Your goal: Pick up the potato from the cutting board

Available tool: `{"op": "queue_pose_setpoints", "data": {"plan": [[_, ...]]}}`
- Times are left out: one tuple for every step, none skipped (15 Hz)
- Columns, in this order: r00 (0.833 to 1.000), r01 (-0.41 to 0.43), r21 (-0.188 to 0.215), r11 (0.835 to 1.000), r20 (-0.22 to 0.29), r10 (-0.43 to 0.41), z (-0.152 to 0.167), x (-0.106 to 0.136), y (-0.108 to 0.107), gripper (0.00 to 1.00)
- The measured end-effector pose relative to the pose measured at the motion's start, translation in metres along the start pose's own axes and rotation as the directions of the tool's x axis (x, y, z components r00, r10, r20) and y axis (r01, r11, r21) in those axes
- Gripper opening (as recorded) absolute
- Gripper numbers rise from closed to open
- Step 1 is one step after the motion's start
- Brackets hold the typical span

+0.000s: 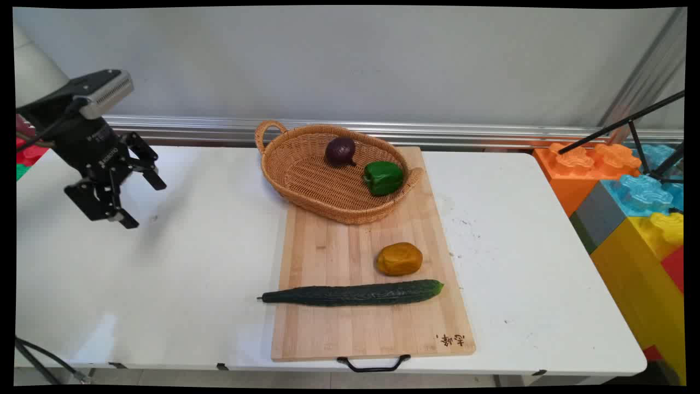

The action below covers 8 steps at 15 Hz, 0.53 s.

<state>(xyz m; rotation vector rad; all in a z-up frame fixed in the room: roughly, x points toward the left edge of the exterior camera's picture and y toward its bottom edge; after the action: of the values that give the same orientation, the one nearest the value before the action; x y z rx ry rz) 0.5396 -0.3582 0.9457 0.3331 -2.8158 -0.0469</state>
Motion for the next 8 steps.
{"op": "queue_pose_setpoints", "data": {"plan": [[1.0, 0.001, -0.002, 1.0, -0.014, -0.001, 0.004, 0.004, 0.001, 1.0], [1.0, 0.002, -0.003, 1.0, -0.024, -0.002, 0.007, 0.008, 0.002, 1.0], [0.999, 0.003, -0.006, 1.0, -0.041, -0.003, 0.012, 0.016, 0.003, 1.0], [0.998, 0.006, -0.007, 1.0, -0.061, -0.007, 0.018, 0.026, 0.004, 1.0], [0.997, 0.009, -0.006, 1.0, -0.083, -0.009, 0.026, 0.039, 0.006, 1.0], [0.995, 0.01, -0.005, 1.0, -0.096, -0.01, 0.031, 0.049, 0.006, 1.0], [0.994, 0.01, -0.002, 1.0, -0.107, -0.01, 0.035, 0.056, 0.007, 1.0], [0.993, 0.01, 0.002, 1.0, -0.121, -0.009, 0.042, 0.068, 0.007, 1.0]]}}
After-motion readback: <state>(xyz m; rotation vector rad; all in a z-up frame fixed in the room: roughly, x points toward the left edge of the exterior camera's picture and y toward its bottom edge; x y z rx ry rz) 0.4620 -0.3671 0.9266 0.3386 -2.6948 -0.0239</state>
